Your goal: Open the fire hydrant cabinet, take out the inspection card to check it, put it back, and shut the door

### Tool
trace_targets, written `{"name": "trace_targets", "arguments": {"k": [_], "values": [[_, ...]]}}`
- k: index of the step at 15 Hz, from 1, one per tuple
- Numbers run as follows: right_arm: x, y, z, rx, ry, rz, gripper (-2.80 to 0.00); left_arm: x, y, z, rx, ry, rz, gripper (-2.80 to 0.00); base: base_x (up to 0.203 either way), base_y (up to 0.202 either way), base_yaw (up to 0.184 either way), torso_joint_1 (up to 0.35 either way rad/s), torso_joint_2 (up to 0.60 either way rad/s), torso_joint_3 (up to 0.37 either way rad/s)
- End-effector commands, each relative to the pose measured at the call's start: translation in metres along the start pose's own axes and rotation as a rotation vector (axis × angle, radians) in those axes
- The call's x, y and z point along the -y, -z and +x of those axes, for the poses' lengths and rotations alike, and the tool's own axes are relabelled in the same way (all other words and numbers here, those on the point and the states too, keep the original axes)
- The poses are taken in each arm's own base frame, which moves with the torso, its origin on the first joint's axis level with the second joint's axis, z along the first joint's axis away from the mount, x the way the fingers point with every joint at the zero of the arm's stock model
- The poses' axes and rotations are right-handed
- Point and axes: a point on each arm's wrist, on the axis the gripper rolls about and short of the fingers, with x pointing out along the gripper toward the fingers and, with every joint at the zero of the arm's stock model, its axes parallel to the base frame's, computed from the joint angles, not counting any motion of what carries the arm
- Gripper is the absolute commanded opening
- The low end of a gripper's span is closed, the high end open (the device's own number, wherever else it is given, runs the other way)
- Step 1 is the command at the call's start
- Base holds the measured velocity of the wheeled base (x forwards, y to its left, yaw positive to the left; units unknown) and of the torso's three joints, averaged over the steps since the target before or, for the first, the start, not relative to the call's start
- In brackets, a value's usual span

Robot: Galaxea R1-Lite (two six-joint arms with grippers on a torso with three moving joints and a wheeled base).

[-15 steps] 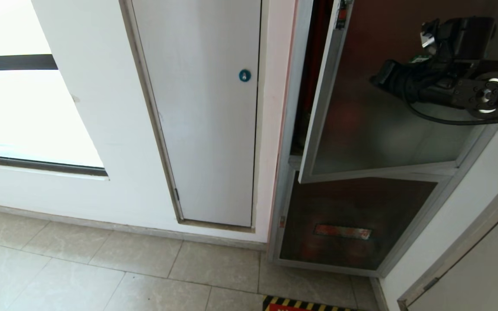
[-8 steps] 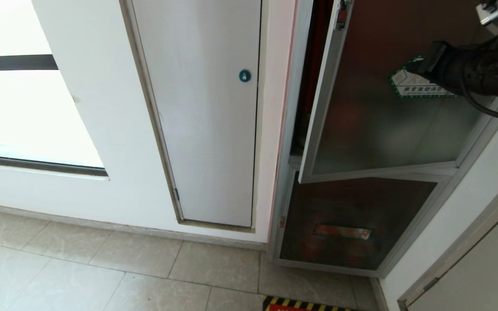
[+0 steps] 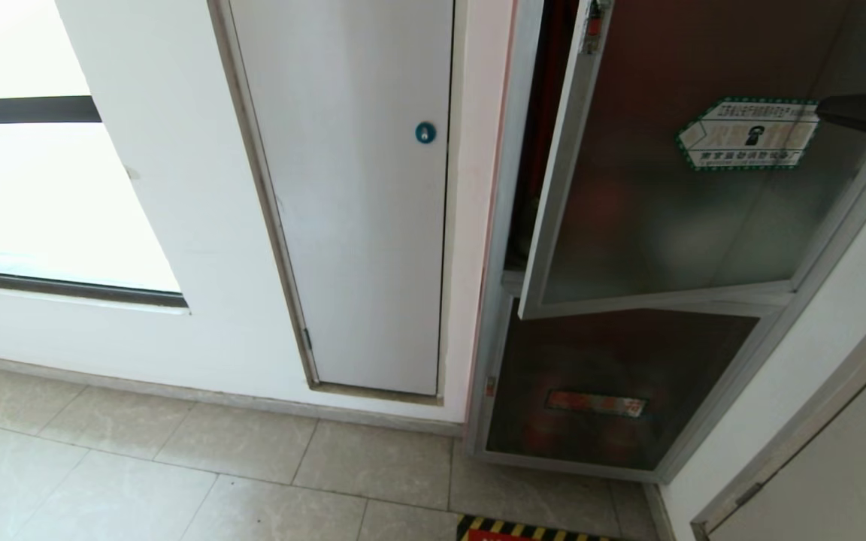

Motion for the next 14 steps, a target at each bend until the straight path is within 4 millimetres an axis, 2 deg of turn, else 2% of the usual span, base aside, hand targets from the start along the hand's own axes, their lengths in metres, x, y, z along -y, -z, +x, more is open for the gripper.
{"name": "trace_targets", "arguments": {"k": [1,14], "values": [[-0.011,0.002,-0.044,0.033,-0.034,-0.005,-2.80,0.000,0.000,0.000,-0.001,0.000,0.000,-2.80,0.000,0.000,0.000,0.000,0.00,0.000],[-0.016,0.061,-0.177,0.075,-0.091,-0.019,-2.80,0.000,0.000,0.000,-0.001,0.000,0.000,-2.80,0.000,0.000,0.000,0.000,0.00,0.000]]}}
